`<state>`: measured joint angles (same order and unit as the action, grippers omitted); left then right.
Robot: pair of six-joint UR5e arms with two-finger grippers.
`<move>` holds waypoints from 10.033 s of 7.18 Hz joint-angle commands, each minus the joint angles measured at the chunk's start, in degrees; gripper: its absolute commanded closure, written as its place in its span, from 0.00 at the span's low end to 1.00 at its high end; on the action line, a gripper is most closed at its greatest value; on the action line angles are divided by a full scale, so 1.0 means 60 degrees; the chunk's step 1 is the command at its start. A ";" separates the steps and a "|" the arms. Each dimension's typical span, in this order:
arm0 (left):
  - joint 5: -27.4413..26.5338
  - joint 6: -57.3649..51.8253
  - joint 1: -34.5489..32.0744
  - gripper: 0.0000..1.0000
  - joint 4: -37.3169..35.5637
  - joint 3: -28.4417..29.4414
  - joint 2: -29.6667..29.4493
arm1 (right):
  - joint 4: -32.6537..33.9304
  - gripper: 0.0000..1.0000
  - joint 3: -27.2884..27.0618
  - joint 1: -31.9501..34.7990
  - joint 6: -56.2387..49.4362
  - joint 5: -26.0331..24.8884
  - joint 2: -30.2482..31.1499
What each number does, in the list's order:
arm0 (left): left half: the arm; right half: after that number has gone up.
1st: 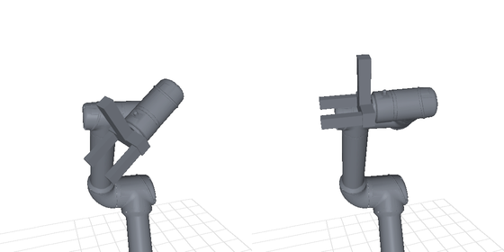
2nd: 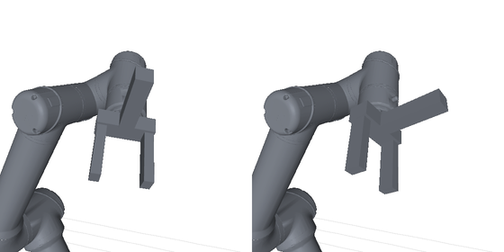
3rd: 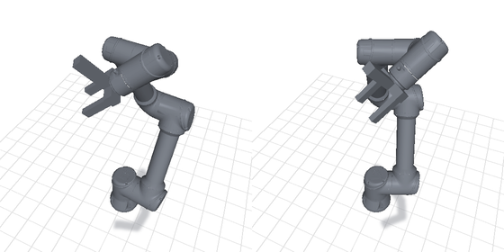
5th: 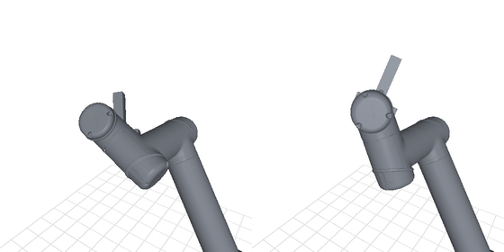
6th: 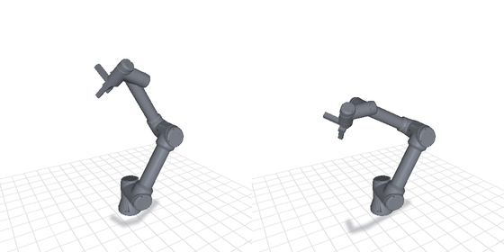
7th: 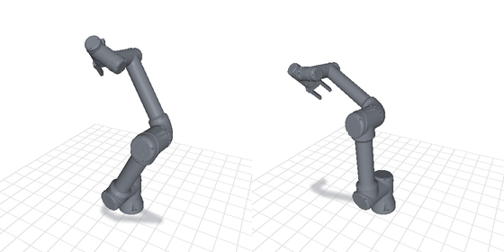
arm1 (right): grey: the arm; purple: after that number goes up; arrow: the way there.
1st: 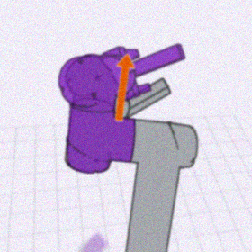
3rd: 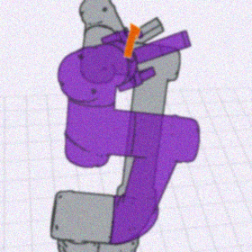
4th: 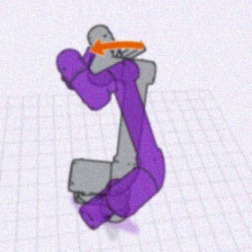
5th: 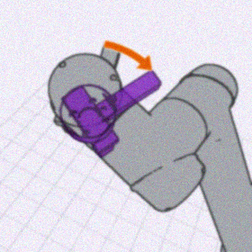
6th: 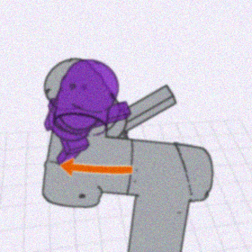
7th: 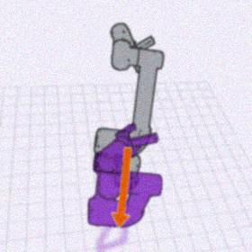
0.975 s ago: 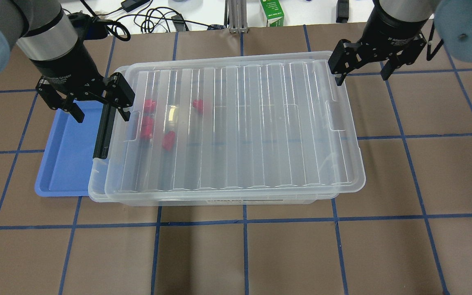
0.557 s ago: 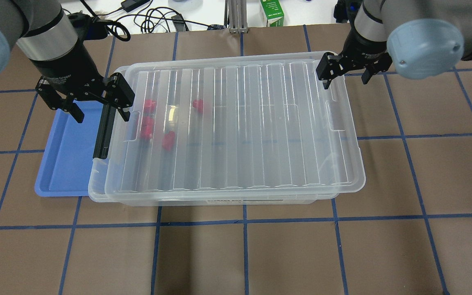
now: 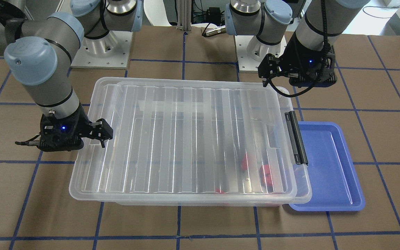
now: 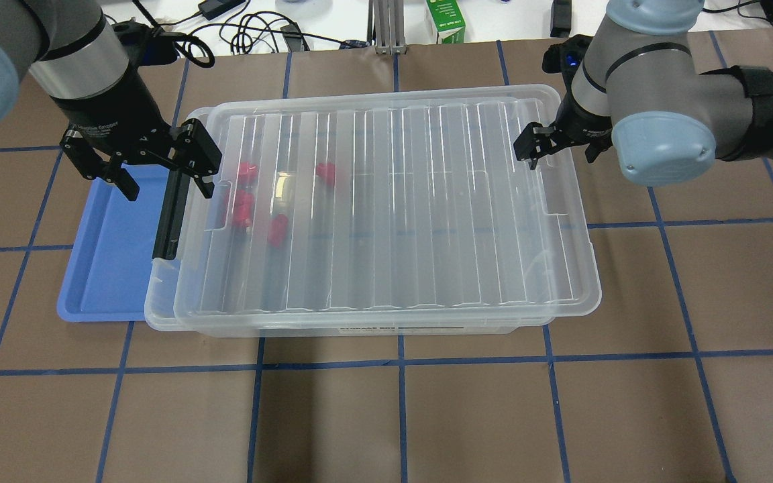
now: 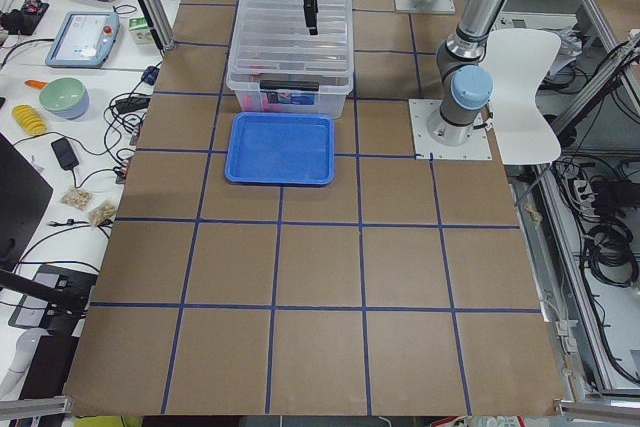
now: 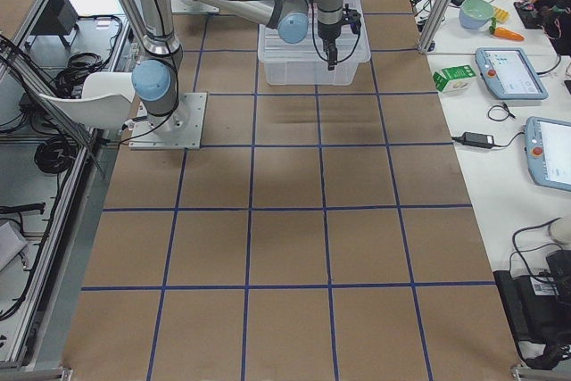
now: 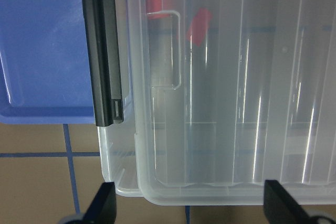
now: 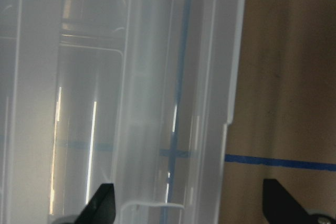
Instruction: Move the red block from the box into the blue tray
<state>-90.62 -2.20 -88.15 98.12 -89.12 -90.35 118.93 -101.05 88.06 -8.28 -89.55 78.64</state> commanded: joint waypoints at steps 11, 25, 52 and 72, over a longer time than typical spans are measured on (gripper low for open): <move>0.0000 0.0000 0.0410 0.00 -0.0049 -0.0014 -0.0059 | -0.0089 0.01 0.0010 -0.2209 -0.3700 -0.0001 0.0179; 0.0147 -0.2224 -0.0146 0.25 -0.3925 -0.2075 -0.1362 | -0.2117 0.02 0.0885 -0.3574 -0.4567 -0.0294 0.1083; 0.0176 -0.2348 -0.0455 1.00 -0.6043 -0.1993 -0.3153 | -0.4602 0.00 0.3379 0.0514 0.1615 -0.0353 0.0897; -0.0058 -0.2810 0.3486 0.01 -0.5732 -0.1040 -0.4996 | -0.0837 0.00 -0.0619 -0.4614 -0.4698 -0.0397 0.1058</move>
<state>-90.93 -17.64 -67.26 64.47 -95.34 -119.74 112.92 -103.22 60.35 -36.53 -91.94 85.15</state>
